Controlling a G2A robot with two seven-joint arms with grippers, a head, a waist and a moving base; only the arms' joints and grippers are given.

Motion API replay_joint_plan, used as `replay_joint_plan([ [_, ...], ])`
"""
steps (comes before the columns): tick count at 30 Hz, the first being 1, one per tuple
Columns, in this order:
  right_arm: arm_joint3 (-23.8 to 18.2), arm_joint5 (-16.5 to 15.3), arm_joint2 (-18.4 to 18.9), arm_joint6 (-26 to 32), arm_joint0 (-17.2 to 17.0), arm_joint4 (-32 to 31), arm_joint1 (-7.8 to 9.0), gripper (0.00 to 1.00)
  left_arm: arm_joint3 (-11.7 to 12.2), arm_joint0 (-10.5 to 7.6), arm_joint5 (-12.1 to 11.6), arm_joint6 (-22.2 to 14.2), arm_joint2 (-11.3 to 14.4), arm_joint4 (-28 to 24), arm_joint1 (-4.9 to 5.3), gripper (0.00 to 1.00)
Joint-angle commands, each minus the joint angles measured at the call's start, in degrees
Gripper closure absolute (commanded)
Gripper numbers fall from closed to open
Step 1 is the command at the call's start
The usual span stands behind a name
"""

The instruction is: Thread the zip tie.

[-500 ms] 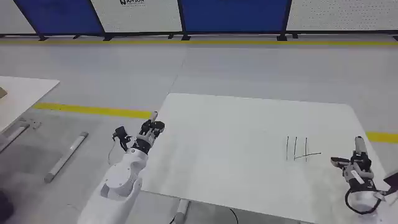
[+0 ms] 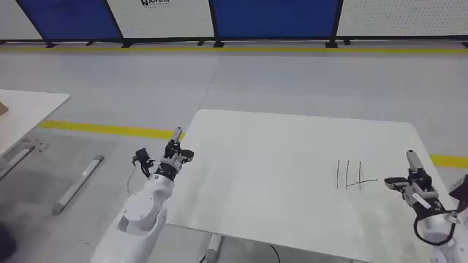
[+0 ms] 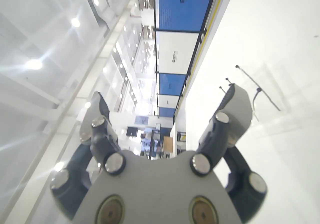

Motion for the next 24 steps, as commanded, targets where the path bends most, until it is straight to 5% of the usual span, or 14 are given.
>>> replay_joint_plan([
  [1, 1.85, 1.81, 0.83, 4.9, 2.71, -0.78, 0.39, 0.0, 0.0, 0.0, 0.0, 0.0, 0.0, 0.0, 0.0, 0.0],
  [17, 3.35, 2.1, 1.17, 6.85, 3.97, 0.95, 0.46, 0.0, 0.0, 0.0, 0.0, 0.0, 0.0, 0.0, 0.0, 0.0],
  [24, 7.89, 1.5, 4.49, 27.67, 9.45, -8.09, 2.85, 0.0, 0.0, 0.0, 0.0, 0.0, 0.0, 0.0, 0.0, 0.0],
])
